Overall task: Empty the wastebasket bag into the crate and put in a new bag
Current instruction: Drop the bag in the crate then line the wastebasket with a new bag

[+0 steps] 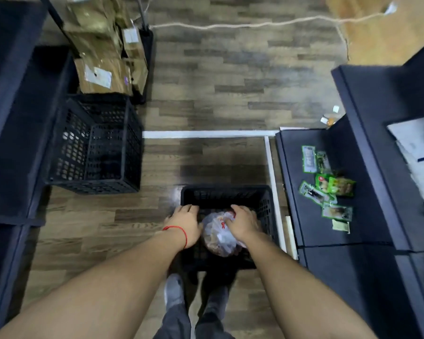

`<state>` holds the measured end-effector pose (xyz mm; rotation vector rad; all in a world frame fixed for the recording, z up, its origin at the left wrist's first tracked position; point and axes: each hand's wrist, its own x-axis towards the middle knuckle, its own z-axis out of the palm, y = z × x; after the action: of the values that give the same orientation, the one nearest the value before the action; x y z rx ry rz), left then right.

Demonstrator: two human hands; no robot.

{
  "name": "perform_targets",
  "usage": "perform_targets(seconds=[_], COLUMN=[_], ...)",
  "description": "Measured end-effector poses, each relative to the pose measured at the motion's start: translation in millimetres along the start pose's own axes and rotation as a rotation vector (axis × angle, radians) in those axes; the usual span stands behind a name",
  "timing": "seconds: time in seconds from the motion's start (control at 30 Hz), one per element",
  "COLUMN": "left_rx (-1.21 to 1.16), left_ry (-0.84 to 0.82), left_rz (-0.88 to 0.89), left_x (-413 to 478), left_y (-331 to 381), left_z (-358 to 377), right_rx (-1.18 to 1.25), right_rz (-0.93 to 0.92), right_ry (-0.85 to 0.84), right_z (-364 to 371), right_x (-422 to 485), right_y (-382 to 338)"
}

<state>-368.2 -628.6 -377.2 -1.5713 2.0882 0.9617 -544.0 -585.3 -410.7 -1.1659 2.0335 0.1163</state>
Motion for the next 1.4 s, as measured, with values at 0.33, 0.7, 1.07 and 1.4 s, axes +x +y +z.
perform_targets(seconds=[0.33,0.7,1.07,1.4], left_rx=[-0.140,-0.375,-0.567,-0.761], left_ry=[0.258,0.601,0.795,0.912], left_rz=[-0.254,-0.619,-1.094,-1.465], left_x=[-162.6,-335.8,-500.0,-654.6], left_y=[-18.7,-66.4,-133.3,-189.8], left_z=[-131.2,-147.0,-53.1,54.3], right_rx=[-0.104,-0.362,-0.589,-0.847], right_rz=[-0.464,-0.894,-1.438,-1.777], right_ry=[0.055,-0.016,-0.243,-0.511], right_z=[-119.3,-121.8,19.4,181.3], right_x=[-118.8,-245.7,-410.8,-588.5], right_y=[-170.0,-283.7,-368.8,-392.9])
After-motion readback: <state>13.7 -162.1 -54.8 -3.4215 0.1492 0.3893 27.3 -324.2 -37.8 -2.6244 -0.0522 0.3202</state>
